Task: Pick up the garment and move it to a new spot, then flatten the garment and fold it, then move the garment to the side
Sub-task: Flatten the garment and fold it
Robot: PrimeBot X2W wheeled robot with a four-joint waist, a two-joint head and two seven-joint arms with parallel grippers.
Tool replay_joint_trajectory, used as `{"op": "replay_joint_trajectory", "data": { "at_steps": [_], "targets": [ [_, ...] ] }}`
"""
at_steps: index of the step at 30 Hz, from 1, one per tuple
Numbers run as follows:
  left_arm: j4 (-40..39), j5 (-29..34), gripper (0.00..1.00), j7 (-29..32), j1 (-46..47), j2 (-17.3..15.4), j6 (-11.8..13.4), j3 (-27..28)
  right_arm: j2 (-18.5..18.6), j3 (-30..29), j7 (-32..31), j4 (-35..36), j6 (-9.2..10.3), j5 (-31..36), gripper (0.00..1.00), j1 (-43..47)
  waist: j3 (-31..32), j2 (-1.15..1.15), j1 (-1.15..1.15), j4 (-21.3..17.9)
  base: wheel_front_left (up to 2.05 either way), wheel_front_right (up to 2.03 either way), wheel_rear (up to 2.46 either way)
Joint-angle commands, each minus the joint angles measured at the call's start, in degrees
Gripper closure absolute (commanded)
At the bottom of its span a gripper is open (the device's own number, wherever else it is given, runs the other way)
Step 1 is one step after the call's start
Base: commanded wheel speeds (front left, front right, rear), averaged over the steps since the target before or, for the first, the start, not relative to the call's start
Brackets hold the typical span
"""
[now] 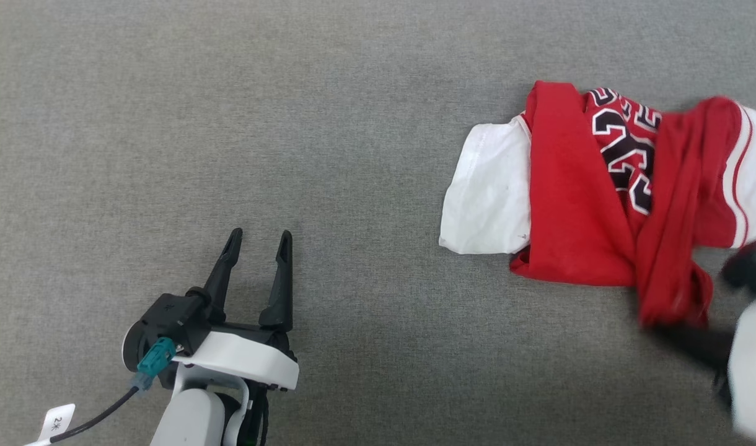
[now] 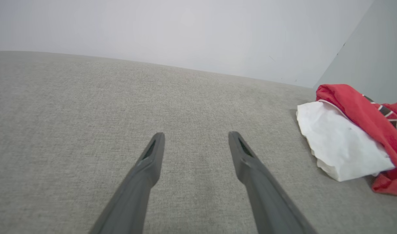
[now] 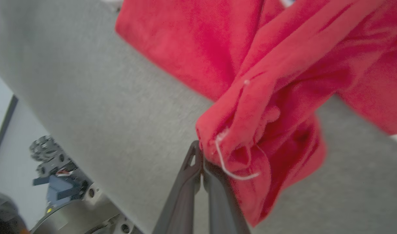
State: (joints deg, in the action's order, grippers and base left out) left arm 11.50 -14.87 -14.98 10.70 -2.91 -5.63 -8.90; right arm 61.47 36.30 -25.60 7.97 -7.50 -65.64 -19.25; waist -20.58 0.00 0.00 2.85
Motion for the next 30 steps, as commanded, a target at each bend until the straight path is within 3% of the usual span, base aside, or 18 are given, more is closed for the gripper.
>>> {"op": "replay_joint_trajectory", "data": {
  "at_steps": [1,8,17,18,19,20,25,28,30],
  "targets": [
    [-0.02,0.33,0.00,-0.28,0.28,-0.08,-0.30,0.29,0.21,1.85,-1.64,2.36,0.01,-2.85,1.00,2.61,-0.17,0.00,0.00,-0.25,0.00,0.00,0.00],
    [-0.27,0.76,0.00,-0.28,0.75,-0.07,-0.53,0.73,2.49,5.34,-4.94,4.12,0.01,-7.96,1.00,7.79,-0.64,0.00,0.00,-0.62,0.00,0.00,0.00],
    [-0.27,1.92,0.00,-0.28,1.34,-0.07,-0.92,1.54,1.76,6.19,-4.40,-0.49,0.02,-5.38,1.00,8.64,-1.11,0.00,0.00,-1.84,0.00,0.00,0.00],
    [-0.28,1.96,0.00,-0.28,1.55,-0.06,-0.98,1.53,1.10,5.47,-2.93,-1.22,0.03,-4.63,0.67,8.02,-1.19,0.00,0.00,-2.15,0.00,0.00,0.00],
    [-0.20,1.93,0.00,-0.28,1.82,-0.05,-1.16,1.34,0.26,5.09,-1.79,-1.68,0.04,-4.46,0.53,7.81,-1.27,0.00,0.00,-2.43,0.00,0.00,0.00],
    [-0.05,2.39,0.00,-0.28,2.30,-0.05,-1.33,1.08,-0.54,4.78,-0.65,-1.77,0.04,-4.50,0.03,7.69,-1.33,0.00,0.00,-2.74,0.00,0.00,0.00],
    [0.79,3.58,0.00,-0.28,7.18,-2.37,-1.82,-2.39,-2.33,1.19,7.78,-1.74,0.04,-5.52,0.00,7.62,-1.40,0.00,0.00,-4.83,0.00,0.00,0.00],
    [2.17,0.36,0.00,-0.27,12.81,-7.58,-1.87,-10.04,-2.06,-1.22,12.64,-0.96,0.02,-6.67,0.00,8.88,-1.32,0.00,0.00,-6.46,0.00,0.00,0.00],
    [4.02,-5.14,0.00,1.83,17.34,-11.76,-1.89,-16.98,-1.73,-2.70,15.62,-0.56,0.02,-7.33,0.00,9.74,-1.36,0.00,0.00,-7.77,0.00,0.00,0.00]
  ]
}}
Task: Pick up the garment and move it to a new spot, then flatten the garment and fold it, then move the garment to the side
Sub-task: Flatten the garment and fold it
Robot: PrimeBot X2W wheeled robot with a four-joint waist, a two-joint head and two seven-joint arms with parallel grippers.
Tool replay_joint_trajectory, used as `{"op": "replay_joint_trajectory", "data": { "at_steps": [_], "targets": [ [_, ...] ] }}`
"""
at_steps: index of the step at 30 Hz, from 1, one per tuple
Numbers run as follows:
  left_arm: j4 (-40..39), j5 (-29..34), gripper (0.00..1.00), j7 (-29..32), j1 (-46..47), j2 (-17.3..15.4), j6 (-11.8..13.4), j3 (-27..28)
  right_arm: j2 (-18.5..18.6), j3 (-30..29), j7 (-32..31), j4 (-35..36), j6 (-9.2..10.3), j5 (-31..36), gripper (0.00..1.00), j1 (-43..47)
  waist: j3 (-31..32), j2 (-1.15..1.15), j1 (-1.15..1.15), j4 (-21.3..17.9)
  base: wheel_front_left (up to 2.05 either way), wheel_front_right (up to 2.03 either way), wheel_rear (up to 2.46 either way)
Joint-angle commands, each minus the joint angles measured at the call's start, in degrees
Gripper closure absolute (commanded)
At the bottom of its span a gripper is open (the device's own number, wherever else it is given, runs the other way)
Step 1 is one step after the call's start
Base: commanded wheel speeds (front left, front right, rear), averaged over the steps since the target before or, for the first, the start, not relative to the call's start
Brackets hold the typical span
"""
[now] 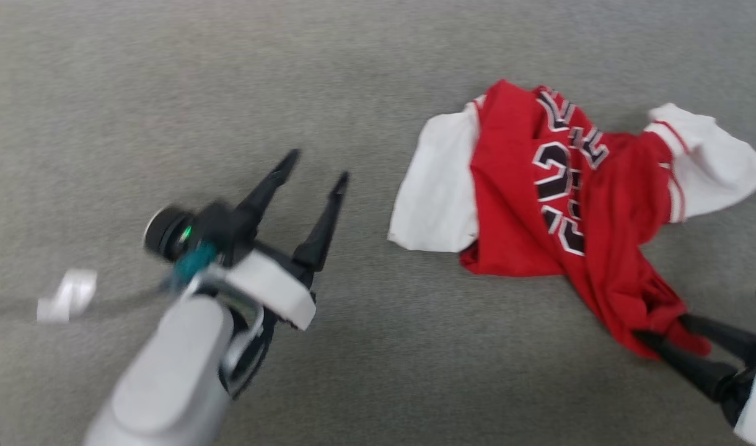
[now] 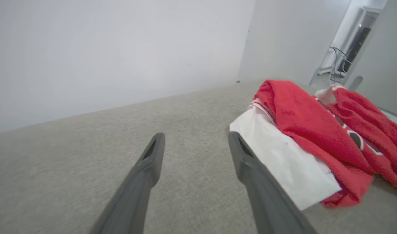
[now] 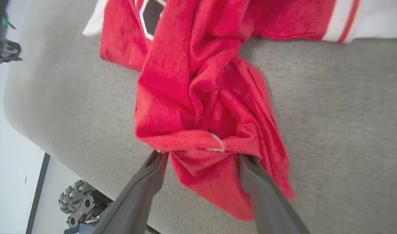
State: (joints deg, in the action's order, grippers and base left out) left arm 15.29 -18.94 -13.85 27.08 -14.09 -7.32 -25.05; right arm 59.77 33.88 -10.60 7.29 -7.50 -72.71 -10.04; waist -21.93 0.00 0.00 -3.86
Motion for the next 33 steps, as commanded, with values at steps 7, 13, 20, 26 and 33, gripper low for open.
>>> {"op": "replay_joint_trajectory", "data": {
  "at_steps": [7,13,20,26,33],
  "targets": [
    [-0.68,-30.74,0.00,24.67,17.26,-13.16,-0.09,-18.60,0.11,-4.69,10.57,1.85,0.02,-0.04,0.00,1.13,-1.67,0.00,0.00,-6.38,0.00,0.00,0.00],
    [2.97,-48.64,0.00,42.91,25.35,-18.06,-0.09,-22.96,-0.83,-6.10,16.49,1.45,0.02,0.23,0.00,0.85,-3.41,0.00,0.00,-10.65,0.00,0.00,0.00],
    [9.73,-56.40,0.00,53.77,28.18,-17.78,-0.05,-26.55,-2.69,-4.64,19.34,-0.61,0.02,0.00,0.00,-0.46,-4.89,0.00,0.00,-14.68,0.00,0.00,0.00],
    [11.52,-58.81,0.65,55.98,28.08,-17.22,-0.03,-28.11,-3.72,-2.60,20.12,-1.51,0.02,0.27,0.00,-1.77,-5.19,0.00,0.00,-15.98,0.00,0.00,0.00],
    [10.91,-61.23,1.00,51.47,29.23,-17.20,-0.07,-26.28,-3.48,-1.63,21.80,-2.87,0.02,-0.20,0.00,-3.15,-4.33,0.00,0.00,-14.84,0.00,0.00,0.00]
  ]
}}
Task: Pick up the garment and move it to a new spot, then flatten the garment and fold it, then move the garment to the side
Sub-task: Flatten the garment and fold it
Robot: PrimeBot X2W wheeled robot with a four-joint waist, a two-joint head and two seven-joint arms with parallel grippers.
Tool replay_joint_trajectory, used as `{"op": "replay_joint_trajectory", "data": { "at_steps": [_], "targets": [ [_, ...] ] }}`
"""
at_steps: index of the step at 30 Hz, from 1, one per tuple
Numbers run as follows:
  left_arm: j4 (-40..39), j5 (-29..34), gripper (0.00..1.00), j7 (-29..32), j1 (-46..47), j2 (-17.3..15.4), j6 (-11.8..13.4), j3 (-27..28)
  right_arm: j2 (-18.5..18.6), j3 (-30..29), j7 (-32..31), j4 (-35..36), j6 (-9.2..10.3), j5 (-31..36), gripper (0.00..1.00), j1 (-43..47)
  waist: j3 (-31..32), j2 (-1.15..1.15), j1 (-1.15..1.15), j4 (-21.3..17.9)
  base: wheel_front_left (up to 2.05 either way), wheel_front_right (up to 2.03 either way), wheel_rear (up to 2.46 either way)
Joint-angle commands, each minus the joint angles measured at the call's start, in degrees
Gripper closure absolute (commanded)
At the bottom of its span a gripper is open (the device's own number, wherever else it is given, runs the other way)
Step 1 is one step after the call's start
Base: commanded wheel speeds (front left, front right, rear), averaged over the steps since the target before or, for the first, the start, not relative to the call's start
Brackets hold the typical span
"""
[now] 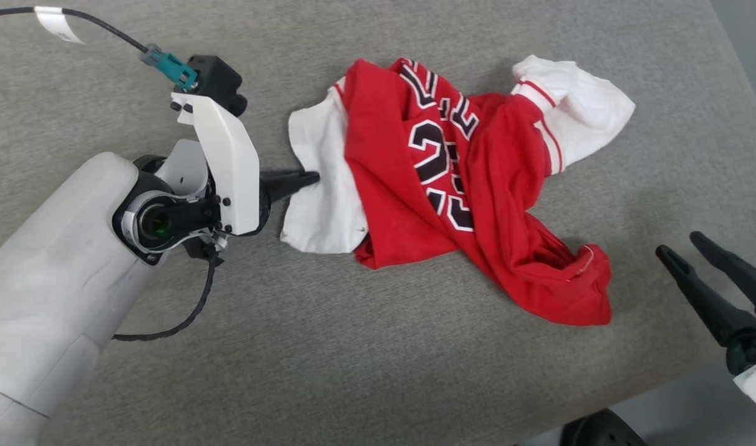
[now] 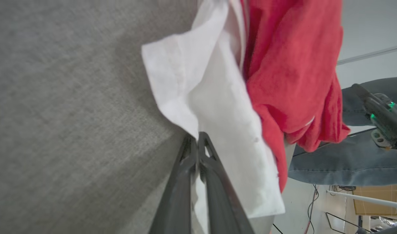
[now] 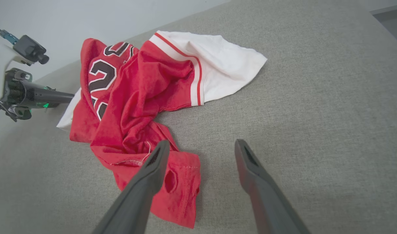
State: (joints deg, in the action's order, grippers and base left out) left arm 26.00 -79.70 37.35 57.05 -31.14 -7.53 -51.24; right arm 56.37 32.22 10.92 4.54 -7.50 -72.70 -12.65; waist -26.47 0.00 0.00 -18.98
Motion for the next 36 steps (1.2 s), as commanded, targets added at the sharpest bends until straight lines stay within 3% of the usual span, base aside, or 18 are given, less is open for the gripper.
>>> {"op": "replay_joint_trajectory", "data": {
  "at_steps": [1,9,17,24,28,36],
  "targets": [
    [-0.08,-0.21,1.00,-0.75,-0.35,-0.43,0.14,0.10,0.19,0.04,0.49,-0.25,0.02,-0.27,0.00,-0.60,0.39,0.00,0.00,0.73,0.00,0.00,0.00],
    [-2.06,1.07,1.00,-8.91,1.79,-2.68,0.14,1.02,2.02,-0.07,1.42,-0.28,0.02,-0.34,0.00,-0.88,2.18,0.00,0.00,4.63,0.00,0.00,0.00],
    [-1.63,5.82,1.00,-19.58,3.34,-9.15,0.14,2.51,2.86,-0.90,1.86,-1.08,0.02,-0.73,0.00,0.13,4.07,0.00,0.00,7.96,0.00,0.00,0.00],
    [2.24,10.86,1.00,-33.11,1.05,-14.16,0.15,4.12,2.99,-1.05,1.30,-0.87,0.02,-0.63,0.00,0.42,4.28,0.00,0.00,8.93,0.00,0.00,0.00],
    [3.32,9.69,1.00,-40.22,-1.60,-13.91,0.15,5.01,2.88,-1.21,0.84,-0.81,0.02,-0.61,0.00,0.39,4.18,0.00,0.00,8.73,0.00,0.00,0.00],
    [6.82,8.84,1.00,-41.78,-8.36,-14.56,0.15,0.40,2.50,-0.84,-0.30,-0.70,0.02,-0.49,0.00,1.04,4.15,0.00,0.00,8.53,0.00,0.00,0.00]
  ]
}}
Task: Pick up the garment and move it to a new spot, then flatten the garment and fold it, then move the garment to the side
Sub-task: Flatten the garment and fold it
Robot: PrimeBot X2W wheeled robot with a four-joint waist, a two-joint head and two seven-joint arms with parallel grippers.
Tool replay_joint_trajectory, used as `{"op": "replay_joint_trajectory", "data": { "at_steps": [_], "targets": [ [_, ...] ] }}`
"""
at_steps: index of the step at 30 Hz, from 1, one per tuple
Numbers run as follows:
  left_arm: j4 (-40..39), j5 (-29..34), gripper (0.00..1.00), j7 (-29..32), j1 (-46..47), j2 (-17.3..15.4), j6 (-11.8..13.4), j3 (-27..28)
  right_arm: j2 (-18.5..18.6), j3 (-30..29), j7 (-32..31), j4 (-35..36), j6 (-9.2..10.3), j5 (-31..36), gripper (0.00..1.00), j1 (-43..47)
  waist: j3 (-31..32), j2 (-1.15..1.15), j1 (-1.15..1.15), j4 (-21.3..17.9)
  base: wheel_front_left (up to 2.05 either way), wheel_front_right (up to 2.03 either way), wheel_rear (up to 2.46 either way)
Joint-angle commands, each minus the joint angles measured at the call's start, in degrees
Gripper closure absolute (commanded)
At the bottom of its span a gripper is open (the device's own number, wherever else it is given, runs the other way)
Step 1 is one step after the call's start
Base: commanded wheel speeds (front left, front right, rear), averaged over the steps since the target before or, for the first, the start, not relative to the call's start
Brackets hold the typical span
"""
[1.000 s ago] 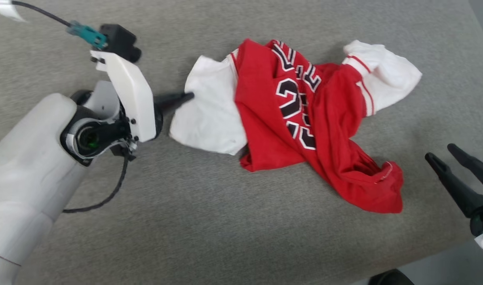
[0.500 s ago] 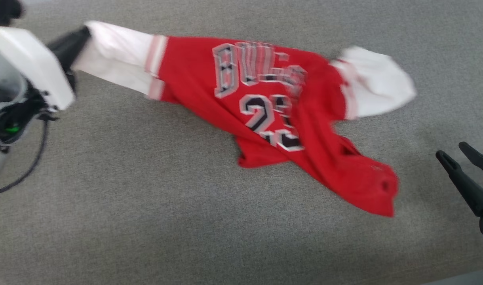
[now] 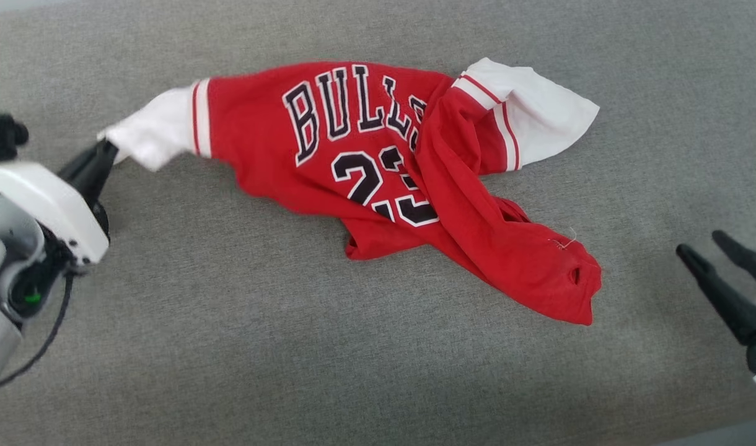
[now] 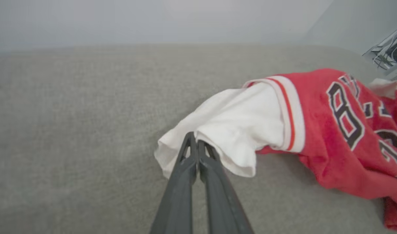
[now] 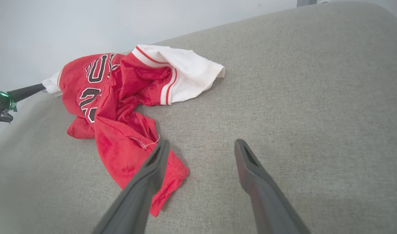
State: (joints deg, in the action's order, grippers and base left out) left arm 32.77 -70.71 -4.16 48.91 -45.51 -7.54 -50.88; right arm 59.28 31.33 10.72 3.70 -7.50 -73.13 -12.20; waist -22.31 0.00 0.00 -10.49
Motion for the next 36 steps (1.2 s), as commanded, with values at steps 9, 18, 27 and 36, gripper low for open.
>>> {"op": "replay_joint_trajectory", "data": {
  "at_steps": [9,18,27,36],
  "targets": [
    [3.16,1.13,0.75,-4.74,-0.41,2.03,0.16,-4.67,0.14,2.19,-5.56,3.78,0.02,2.36,0.00,-3.09,0.55,0.00,0.00,2.59,0.00,0.00,0.00],
    [3.91,4.52,0.00,-10.76,-1.88,5.22,0.16,-4.82,-4.41,9.51,-18.02,6.63,0.02,8.72,0.00,-13.63,2.56,0.00,0.00,7.59,0.00,0.00,0.00],
    [-4.31,16.87,0.00,-11.06,-11.50,14.32,4.64,11.70,-5.68,17.66,-29.93,4.83,0.02,17.00,0.00,-25.90,2.80,0.00,0.00,14.32,0.00,0.00,0.00],
    [-14.38,32.42,0.00,-11.09,-26.48,26.89,5.84,26.88,-6.14,26.15,-37.43,0.18,0.02,19.76,0.00,-37.54,1.84,0.00,0.00,20.18,0.00,0.00,0.00]
  ]
}}
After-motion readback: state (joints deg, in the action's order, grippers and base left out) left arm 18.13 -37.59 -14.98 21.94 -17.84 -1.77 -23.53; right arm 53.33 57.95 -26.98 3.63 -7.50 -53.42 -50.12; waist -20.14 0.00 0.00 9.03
